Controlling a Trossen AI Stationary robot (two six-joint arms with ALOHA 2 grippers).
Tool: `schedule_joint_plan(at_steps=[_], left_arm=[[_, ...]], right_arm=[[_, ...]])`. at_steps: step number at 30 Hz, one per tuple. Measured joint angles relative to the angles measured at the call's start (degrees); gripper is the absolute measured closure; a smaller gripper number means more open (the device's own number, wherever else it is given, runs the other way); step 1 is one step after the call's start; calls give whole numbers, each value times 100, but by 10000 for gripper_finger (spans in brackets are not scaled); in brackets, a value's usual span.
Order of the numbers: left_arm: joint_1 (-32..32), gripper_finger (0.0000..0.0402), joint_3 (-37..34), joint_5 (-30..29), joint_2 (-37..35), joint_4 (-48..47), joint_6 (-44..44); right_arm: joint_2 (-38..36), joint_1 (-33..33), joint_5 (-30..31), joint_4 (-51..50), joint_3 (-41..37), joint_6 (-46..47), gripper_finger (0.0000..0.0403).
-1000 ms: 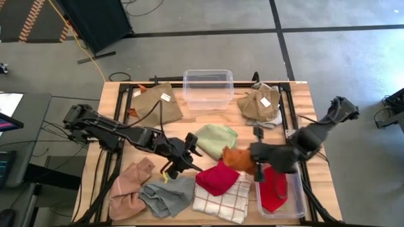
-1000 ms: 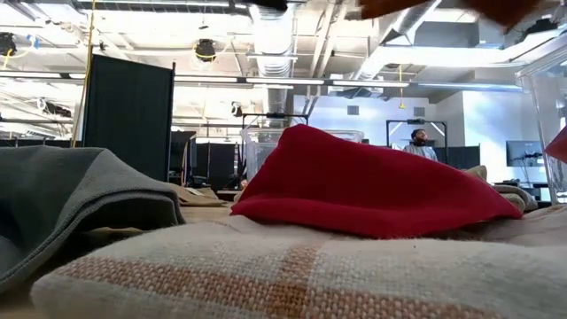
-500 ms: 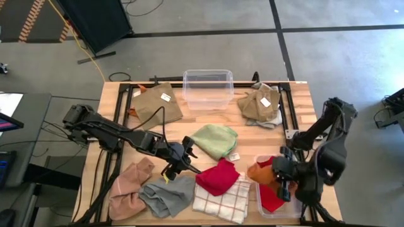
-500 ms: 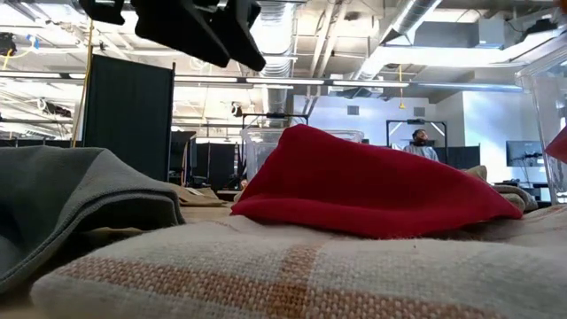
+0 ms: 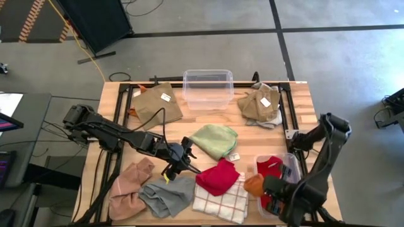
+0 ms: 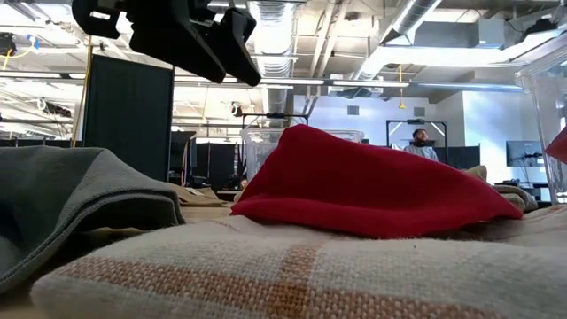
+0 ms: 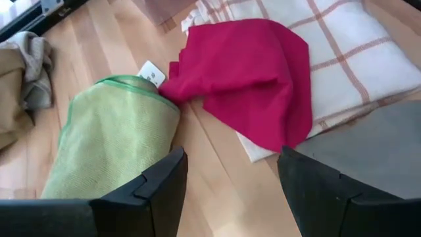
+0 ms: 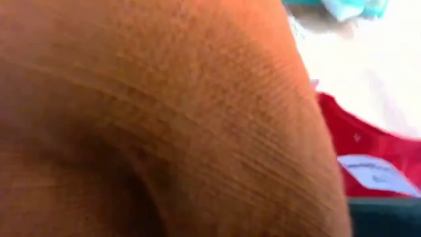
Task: Sort towels by color in basket
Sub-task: Put the orange towel into the bottom transparent bin
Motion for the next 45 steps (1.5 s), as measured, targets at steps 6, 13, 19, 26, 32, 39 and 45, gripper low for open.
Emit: schedule_joint_plan(at_steps=[6, 13, 19, 26, 32, 39, 45], left_arm=[[-2, 177, 0, 93, 0, -5, -47], [-13, 177, 0, 164, 0, 5, -37], [-13, 177, 0, 164, 0, 145, -13], [-13, 177, 1, 164, 0, 151, -7], [-13, 177, 2, 164, 0, 67, -19], [-13, 177, 4, 164, 0, 124, -21], [-13, 177, 4, 163, 0, 124, -25]], right_arm=[[318, 245, -116, -264, 0, 727, 378], [485, 414, -625, -764, -2, 1286, 378], [480, 151, -752, -427, -325, 885, 378], [480, -240, -1213, 896, -1239, 84, 378], [445, -307, -1197, 1223, -1577, 11, 378], [446, -309, -1277, 1661, -1782, -36, 376], [237, -302, -1320, 1726, -1818, 147, 369]])
